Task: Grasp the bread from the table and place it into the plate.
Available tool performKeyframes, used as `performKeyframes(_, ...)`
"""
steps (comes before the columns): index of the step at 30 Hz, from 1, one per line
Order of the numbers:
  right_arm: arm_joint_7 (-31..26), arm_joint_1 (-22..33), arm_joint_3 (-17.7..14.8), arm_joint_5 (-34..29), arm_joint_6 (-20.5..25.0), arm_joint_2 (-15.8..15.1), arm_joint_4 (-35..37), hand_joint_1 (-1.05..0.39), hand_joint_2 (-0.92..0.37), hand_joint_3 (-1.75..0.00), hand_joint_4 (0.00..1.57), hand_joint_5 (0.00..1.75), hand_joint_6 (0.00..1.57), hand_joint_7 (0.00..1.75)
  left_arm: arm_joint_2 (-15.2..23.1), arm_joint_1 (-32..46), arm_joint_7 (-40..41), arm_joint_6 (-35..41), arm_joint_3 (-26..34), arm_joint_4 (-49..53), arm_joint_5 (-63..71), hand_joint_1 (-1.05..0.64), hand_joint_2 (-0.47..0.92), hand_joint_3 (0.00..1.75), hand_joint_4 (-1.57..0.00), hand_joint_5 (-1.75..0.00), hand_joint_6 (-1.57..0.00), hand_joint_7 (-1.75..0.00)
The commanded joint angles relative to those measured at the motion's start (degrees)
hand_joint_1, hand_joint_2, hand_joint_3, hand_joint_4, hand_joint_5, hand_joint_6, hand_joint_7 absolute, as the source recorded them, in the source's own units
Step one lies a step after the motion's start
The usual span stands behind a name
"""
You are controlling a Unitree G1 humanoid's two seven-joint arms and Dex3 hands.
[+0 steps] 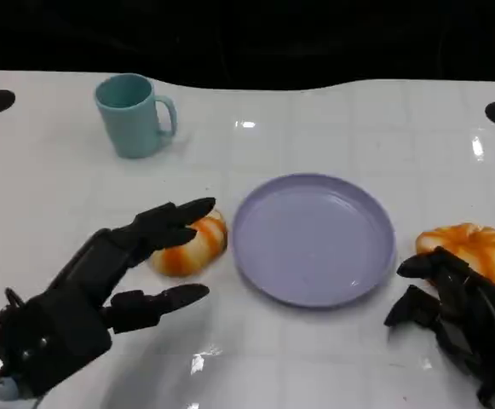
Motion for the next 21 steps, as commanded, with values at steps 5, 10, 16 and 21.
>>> performKeyframes(5, 0.3, 0.21, 0.08, -0.35, -1.41, -1.0, 1.36, -0.53, -0.92, -0.26, 0.68, 1.55, 0.6, 1.25, 8.65, -5.18, 10.32, -5.98, -3.72, 2.28, 21.12, -0.55, 0.91, 0.02, -0.03, -0.3, -0.27, 0.0)
performKeyframes(10, 0.41, 0.07, 0.11, -0.23, -2.15, -1.03, 1.97, -0.52, -0.92, -0.27, 0.67, 1.54, 0.61, 1.25, 9.64, -6.09, 12.58, -5.37, -4.98, 2.74, 24.84, -0.58, 0.91, 0.01, -0.02, -0.26, -0.27, 0.0)
performKeyframes(16, 0.92, -0.26, 0.0, -0.02, -2.41, -1.13, 2.66, -0.52, -0.92, -0.27, 0.68, 1.54, 0.61, 1.25, 11.37, -10.89, 13.11, 2.8, -10.5, 4.18, 39.39, -0.57, 0.9, 0.0, -0.01, -0.02, -0.17, -0.02)
performKeyframes(21, 0.76, -0.05, 0.09, -0.23, -2.97, -1.17, 2.61, -0.52, -0.92, -0.28, 0.67, 1.54, 0.6, 1.25, 11.04, -13.14, 12.5, 5.02, -12.69, 6.56, 40.24, -0.52, 0.86, 0.0, -0.01, 0.0, -0.16, 0.0)
